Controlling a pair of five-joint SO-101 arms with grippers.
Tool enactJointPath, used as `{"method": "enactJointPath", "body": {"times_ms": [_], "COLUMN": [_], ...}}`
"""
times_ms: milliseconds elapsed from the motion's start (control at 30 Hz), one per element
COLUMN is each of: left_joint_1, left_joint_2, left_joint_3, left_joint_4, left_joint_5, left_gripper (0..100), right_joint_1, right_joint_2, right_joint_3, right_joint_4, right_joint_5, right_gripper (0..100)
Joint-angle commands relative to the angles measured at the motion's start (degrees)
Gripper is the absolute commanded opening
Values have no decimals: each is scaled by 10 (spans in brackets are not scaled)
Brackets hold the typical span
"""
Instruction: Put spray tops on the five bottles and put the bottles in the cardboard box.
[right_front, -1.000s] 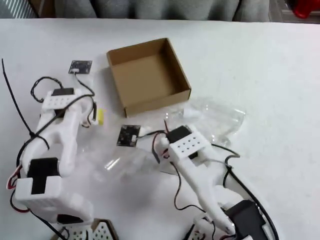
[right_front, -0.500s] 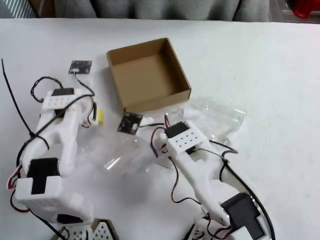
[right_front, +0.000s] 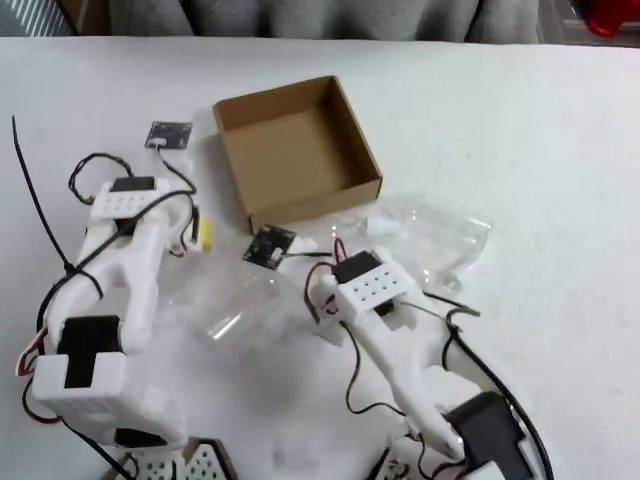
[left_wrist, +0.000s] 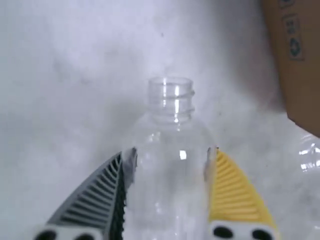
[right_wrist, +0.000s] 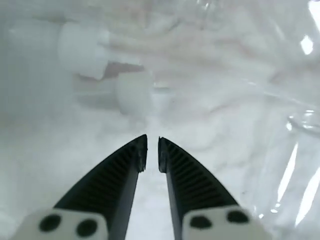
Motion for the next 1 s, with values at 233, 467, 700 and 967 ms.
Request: {"method": "enactJointPath", "body": {"times_ms": [233,467,700,967], "left_joint_1": [7,6,-14,-73], "left_joint_2": [-34,-33,-33,-33], "left_joint_3": [-2,-2,-3,-9], "left_joint_4": [-11,-11,-24,-44], "left_joint_5": [1,1,4,52], "left_gripper": [76,76,73,72], "right_joint_1": [-66,-108,-150,-173], "right_joint_2": [-105,-192,-279,-323], "right_joint_3": [32,69,78,111], "right_joint_4": [64,83,171,213], "right_joint_5": [-63,-115,-26,105], "right_gripper": [15,16,20,17]}}
